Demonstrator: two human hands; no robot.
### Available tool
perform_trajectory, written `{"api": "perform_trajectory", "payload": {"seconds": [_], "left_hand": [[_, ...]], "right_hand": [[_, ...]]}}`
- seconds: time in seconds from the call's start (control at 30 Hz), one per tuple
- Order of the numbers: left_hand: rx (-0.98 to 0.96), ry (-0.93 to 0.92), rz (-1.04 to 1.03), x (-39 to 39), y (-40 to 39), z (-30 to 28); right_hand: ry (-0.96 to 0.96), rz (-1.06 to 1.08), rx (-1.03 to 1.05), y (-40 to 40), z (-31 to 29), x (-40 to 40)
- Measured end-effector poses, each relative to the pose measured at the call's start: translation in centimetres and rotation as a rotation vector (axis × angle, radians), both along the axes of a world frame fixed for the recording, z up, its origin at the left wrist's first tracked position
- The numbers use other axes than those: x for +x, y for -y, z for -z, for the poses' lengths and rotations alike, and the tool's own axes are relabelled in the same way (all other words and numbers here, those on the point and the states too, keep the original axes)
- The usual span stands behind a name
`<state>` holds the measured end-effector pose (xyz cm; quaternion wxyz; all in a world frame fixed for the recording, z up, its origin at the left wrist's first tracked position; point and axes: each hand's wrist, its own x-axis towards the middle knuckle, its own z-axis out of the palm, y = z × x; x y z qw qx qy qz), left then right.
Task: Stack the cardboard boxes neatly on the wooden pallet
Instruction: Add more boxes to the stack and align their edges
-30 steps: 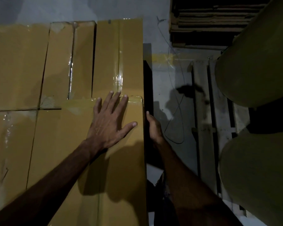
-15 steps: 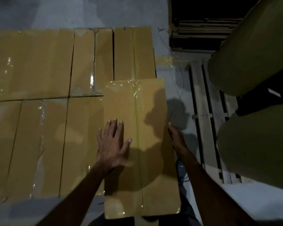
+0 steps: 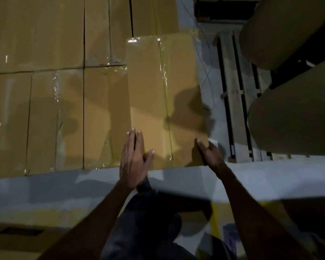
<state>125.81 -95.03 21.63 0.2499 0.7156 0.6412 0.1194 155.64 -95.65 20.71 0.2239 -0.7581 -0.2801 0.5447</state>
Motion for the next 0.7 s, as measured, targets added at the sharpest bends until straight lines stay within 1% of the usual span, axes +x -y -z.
{"api": "perform_trajectory", "payload": {"seconds": [0.13,0.2,0.37,0.57,0.7], "left_hand": [[-0.127,0.094,-0.111,-0.5,2.8,0.0],[-0.154,0.147,-0.161,-0.5,4.3,-0.1],[-0.209,0.409,-0.337,-0.8,6.1,-0.6],[-0.308,0.503,-0.480,-1.9,5.0,-0.8],[-0.367,0.532,-0.496,-3.1,4.3,0.6]], "right_hand": [[-0.002,-0.022,0.076,2.9,0.2,0.2],[0.022,-0.038,0.105,4.2,0.4,0.4],[0.066,-0.032,0.145,6.7,0.0,0.6],[0.062,-0.018,0.257,7.5,0.4,0.5],[0.050,-0.025,0.315,7.9,0.8,0.2]]}}
